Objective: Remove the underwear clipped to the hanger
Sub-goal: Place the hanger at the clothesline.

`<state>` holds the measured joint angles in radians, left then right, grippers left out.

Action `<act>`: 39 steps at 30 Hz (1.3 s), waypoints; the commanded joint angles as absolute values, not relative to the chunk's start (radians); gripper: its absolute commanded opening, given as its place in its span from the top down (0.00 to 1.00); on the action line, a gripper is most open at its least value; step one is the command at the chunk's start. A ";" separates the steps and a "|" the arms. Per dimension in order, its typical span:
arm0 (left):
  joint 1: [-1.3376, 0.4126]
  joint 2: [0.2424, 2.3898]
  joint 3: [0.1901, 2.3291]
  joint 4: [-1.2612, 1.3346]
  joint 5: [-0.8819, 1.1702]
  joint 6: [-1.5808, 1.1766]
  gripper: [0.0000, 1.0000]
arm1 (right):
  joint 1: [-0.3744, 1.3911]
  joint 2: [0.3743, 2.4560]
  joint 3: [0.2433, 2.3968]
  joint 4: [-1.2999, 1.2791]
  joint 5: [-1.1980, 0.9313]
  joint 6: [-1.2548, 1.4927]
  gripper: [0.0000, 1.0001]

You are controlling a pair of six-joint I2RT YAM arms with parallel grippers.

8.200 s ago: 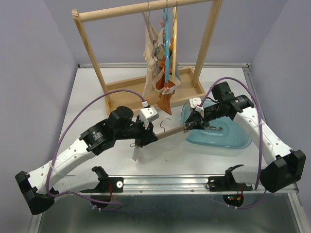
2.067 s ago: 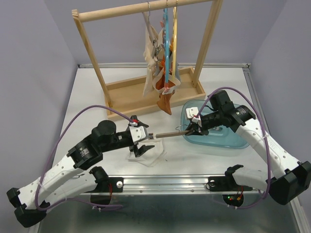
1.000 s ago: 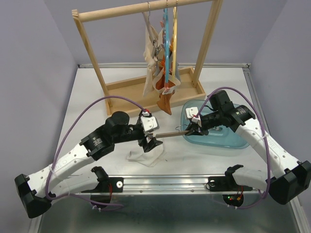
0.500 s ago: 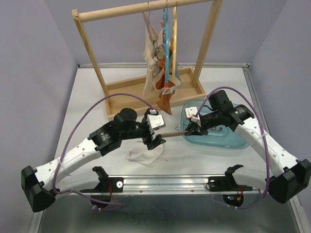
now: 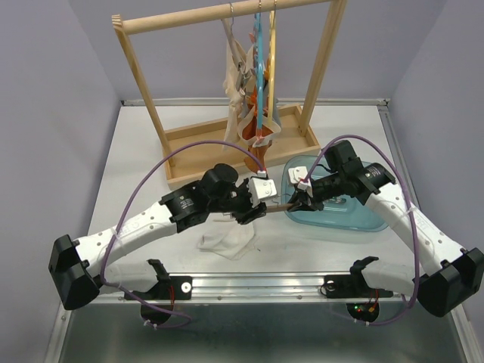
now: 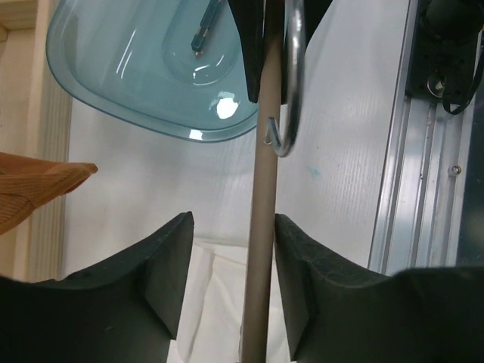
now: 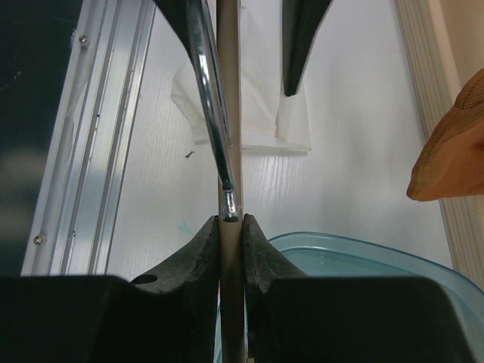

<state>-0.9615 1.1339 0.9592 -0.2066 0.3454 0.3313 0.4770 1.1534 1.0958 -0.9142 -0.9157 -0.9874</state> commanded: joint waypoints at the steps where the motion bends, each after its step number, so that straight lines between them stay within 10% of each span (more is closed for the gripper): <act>1: -0.982 1.137 1.014 -0.247 0.299 0.356 0.61 | 0.472 1.140 1.069 -0.893 -0.951 -0.982 1.00; 4: -0.988 1.135 1.014 -0.255 0.278 0.360 1.00 | 0.472 1.140 1.069 -0.893 -0.951 -0.982 0.99; 10: -0.991 1.103 1.005 -0.247 0.287 0.344 1.00 | 0.472 1.134 1.068 -0.890 -0.948 -0.976 0.92; 21: -0.991 0.991 0.934 -0.261 0.270 0.216 1.00 | 0.462 1.089 1.146 -0.890 -0.878 -0.893 0.00; 39: -0.991 0.818 0.937 -0.406 0.166 0.178 1.00 | 0.276 0.847 1.255 -0.916 -0.557 -0.841 0.00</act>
<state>-0.9928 0.8639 0.9028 -0.3950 0.1967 0.1886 0.3096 0.8764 1.2224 -0.9138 -0.5598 -0.8486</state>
